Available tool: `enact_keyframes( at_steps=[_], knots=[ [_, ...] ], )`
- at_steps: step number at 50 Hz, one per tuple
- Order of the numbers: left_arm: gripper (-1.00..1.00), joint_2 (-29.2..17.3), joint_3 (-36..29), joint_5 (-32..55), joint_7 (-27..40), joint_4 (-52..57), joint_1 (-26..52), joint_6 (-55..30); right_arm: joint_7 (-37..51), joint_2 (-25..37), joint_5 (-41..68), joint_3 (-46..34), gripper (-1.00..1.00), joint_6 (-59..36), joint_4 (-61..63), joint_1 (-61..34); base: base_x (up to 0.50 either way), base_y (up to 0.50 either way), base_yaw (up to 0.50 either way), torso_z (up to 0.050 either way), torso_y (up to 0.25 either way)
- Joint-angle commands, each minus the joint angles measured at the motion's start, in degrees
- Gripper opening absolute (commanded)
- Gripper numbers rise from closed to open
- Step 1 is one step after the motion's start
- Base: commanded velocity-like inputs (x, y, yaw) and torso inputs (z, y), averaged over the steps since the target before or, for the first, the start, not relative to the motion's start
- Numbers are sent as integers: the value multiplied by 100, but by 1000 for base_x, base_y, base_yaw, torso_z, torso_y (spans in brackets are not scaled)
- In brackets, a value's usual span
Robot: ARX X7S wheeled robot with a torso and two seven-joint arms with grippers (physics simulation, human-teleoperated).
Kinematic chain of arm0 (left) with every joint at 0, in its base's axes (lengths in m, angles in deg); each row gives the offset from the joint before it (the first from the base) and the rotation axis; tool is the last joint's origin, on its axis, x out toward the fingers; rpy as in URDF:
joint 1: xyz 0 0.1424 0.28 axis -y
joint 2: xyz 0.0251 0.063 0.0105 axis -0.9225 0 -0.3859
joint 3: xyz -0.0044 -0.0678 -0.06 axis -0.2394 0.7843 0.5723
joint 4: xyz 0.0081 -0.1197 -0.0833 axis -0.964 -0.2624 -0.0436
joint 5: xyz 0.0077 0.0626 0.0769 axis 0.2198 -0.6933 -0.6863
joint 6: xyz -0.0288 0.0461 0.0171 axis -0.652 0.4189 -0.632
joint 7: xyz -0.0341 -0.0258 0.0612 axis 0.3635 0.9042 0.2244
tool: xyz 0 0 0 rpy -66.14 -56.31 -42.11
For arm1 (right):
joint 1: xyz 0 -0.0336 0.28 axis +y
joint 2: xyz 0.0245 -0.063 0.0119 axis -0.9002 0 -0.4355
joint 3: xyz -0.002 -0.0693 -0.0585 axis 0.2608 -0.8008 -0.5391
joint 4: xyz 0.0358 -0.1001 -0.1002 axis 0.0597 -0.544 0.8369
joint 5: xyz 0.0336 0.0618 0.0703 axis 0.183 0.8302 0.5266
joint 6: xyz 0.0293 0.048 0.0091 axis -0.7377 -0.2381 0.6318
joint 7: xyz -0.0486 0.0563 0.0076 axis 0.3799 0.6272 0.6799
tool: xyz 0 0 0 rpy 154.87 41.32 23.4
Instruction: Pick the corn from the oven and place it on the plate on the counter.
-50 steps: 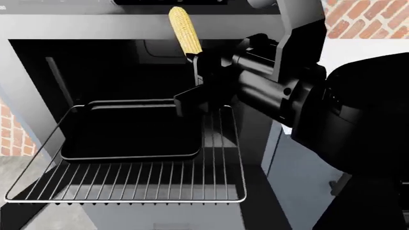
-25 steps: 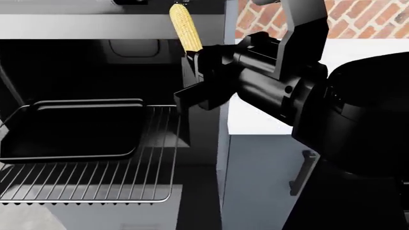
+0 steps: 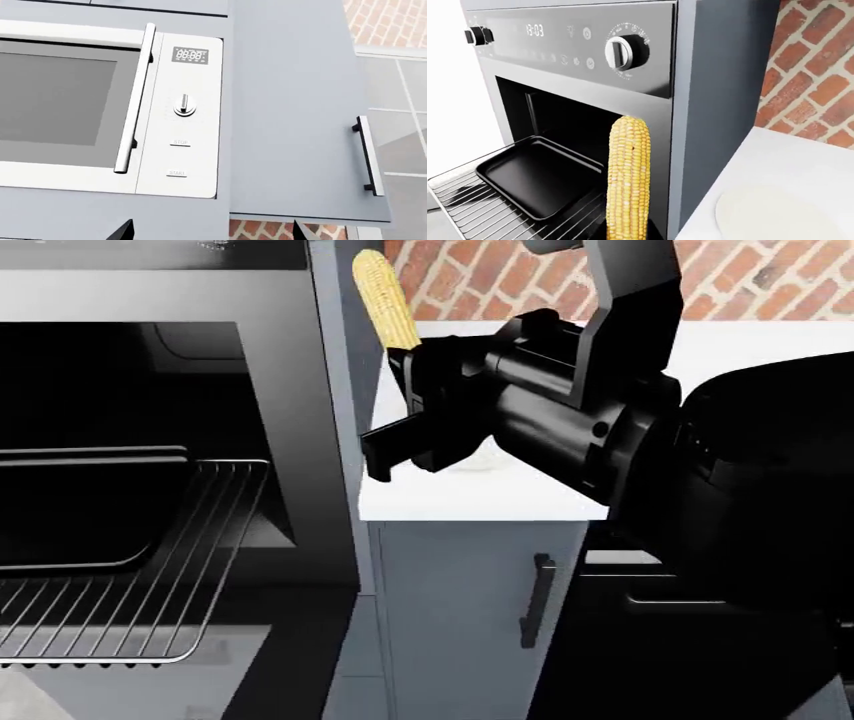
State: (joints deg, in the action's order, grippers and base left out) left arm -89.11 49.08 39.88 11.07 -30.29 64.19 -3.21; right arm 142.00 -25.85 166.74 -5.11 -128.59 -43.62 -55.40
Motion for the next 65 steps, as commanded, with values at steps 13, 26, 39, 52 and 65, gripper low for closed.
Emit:
enact_keyframes(
  at_steps=[13, 26, 39, 52, 65],
  knots=[
    [100, -29, -41, 14, 3, -13, 60, 32, -28, 29, -62, 7, -100, 30, 2, -61, 0, -500, 0, 0, 0],
    [100, -35, -68, 4, 7, -7, 60, 52, -47, 34, -82, -11, -100, 72, 12, -46, -1, -500, 0, 0, 1],
    [100, -42, -89, 38, 48, 4, 91, 89, -35, 44, -53, -26, -100, 108, 31, -83, -1, -500, 0, 0, 1],
    [100, -62, -110, 37, 59, 3, 96, 112, -61, 49, -74, -32, -100, 135, 53, -116, -1, -462, 0, 0, 0],
    [100, -53, -144, 26, 35, 4, 97, 132, -58, 45, -40, -86, -100, 167, 60, -71, 231, -47, 0, 0, 1]
  ],
)
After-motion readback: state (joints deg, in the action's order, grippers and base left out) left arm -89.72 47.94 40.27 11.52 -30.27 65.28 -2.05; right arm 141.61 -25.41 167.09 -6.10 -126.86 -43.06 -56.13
